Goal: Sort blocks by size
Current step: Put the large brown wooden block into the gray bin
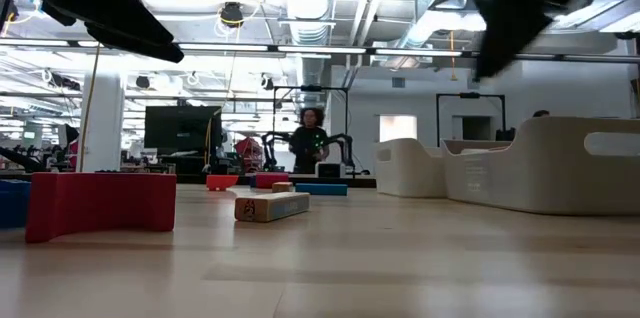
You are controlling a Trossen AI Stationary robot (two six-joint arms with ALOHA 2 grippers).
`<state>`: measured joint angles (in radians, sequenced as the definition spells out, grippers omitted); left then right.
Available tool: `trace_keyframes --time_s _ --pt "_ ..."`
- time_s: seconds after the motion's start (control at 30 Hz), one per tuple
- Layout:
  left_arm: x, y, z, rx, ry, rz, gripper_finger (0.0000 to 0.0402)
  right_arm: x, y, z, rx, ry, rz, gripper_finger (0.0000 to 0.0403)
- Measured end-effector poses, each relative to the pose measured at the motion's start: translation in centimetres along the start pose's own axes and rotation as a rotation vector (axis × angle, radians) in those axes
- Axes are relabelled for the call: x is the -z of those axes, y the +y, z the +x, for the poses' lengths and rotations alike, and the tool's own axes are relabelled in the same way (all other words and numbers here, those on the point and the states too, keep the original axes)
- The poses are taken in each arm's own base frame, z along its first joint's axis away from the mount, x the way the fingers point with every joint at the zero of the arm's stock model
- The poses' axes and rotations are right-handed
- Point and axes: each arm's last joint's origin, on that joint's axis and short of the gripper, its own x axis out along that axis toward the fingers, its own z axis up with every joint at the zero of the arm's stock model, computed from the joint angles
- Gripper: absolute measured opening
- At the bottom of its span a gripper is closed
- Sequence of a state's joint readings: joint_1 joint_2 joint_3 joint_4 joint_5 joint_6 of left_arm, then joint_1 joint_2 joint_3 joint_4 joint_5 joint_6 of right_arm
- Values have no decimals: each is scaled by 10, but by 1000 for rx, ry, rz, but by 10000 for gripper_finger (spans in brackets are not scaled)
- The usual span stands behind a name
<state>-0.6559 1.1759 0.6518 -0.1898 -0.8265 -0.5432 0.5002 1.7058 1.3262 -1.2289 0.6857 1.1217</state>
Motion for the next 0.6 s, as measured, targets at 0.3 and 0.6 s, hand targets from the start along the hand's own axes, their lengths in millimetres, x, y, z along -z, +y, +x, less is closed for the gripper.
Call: trace_keyframes --time_s 0.3,0.6 --pt "-5 -2 -2 -18 -53 49 245 -46 63 30 -480 -243 -361 255" --pt "-18 2 -32 -33 -139 87 245 -63 85 93 -682 -218 -669 255"
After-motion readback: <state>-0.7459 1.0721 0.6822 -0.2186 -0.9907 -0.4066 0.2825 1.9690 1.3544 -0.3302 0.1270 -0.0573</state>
